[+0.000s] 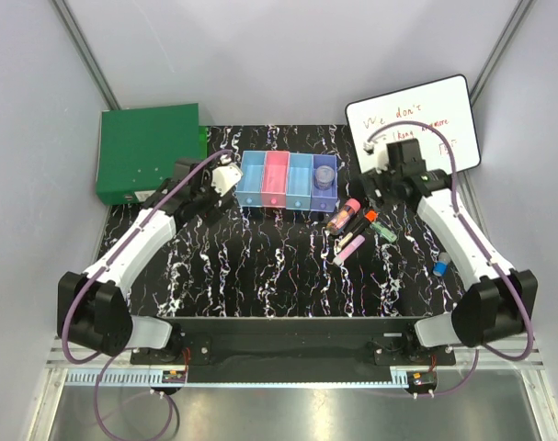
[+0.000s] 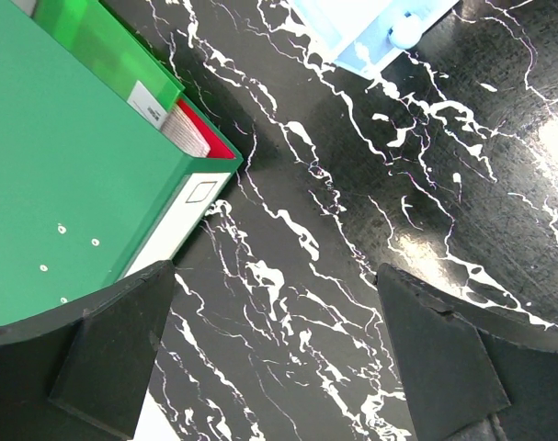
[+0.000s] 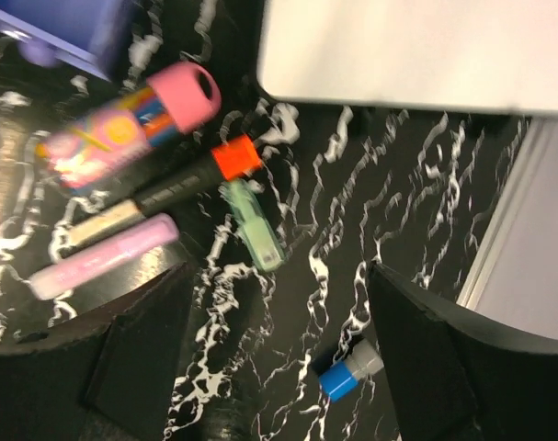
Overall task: Sort the stationery into containers
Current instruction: Move the stationery to the center of the board.
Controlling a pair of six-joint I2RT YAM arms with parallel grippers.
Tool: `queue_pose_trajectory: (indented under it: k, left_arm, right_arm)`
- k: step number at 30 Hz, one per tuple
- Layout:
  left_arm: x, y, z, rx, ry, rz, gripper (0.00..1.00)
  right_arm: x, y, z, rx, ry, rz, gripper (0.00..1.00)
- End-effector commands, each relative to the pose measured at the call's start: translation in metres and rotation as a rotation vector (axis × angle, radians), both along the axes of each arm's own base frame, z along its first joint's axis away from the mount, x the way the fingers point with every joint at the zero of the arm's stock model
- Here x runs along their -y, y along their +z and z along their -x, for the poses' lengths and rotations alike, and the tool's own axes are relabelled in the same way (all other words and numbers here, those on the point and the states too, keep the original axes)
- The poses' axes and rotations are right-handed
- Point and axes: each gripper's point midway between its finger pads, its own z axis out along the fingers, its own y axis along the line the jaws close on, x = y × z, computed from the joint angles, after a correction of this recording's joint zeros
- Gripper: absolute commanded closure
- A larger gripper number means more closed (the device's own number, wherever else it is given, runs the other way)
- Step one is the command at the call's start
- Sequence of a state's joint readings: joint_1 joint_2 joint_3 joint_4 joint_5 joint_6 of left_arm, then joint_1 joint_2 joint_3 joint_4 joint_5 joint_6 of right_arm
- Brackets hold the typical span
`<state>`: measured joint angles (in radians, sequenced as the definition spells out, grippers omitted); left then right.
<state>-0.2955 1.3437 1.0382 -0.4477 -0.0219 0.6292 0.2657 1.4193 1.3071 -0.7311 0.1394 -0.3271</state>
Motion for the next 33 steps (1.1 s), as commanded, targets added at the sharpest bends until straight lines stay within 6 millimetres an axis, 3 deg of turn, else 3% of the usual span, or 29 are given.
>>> queue_pose_trajectory:
  k: [1, 3, 8, 13, 17, 20, 24, 26, 29, 33]
  left_arm:
    - [0.003, 0.022, -0.003, 0.083, -0.030, 0.015, 0.01]
    - [0.002, 0.020, -0.001, 0.080, -0.032, 0.011, 0.01]
    - [0.002, 0.015, -0.001, 0.067, -0.041, -0.002, 0.01]
    - [0.007, 0.011, -0.001, 0.056, -0.076, 0.002, 0.01]
    - [0.009, 0.010, -0.003, 0.052, -0.090, -0.001, 0.01]
    - [0.010, 0.007, -0.004, 0.045, -0.100, -0.007, 0.01]
    - [0.010, 0.002, -0.005, 0.033, -0.105, -0.018, 0.01]
    - [0.009, 0.005, -0.008, 0.037, -0.107, -0.024, 0.01]
    - [0.010, 0.012, -0.011, 0.038, -0.102, -0.033, 0.01]
    - [0.008, 0.024, -0.015, 0.047, -0.086, -0.040, 0.01]
  right_arm:
    - [0.046, -0.016, 0.028, -0.016, -0.161, 0.011, 0.16]
    - [0.061, -0.036, 0.048, -0.064, -0.161, 0.050, 0.16]
    - [0.075, -0.057, 0.078, -0.123, -0.217, 0.012, 0.16]
    - [0.098, -0.050, 0.073, -0.102, -0.338, -0.005, 0.19]
    - [0.137, -0.049, 0.068, -0.098, -0.487, -0.017, 0.18]
    - [0.155, -0.060, 0.076, -0.143, -0.382, 0.058, 0.15]
    - [0.177, -0.068, 0.098, -0.195, -0.101, 0.183, 0.11]
    - [0.178, -0.070, 0.112, -0.235, 0.025, 0.234, 0.11]
    - [0.197, -0.074, 0.130, -0.264, 0.034, 0.288, 0.10]
    - [0.228, -0.083, 0.158, -0.334, -0.118, 0.251, 0.13]
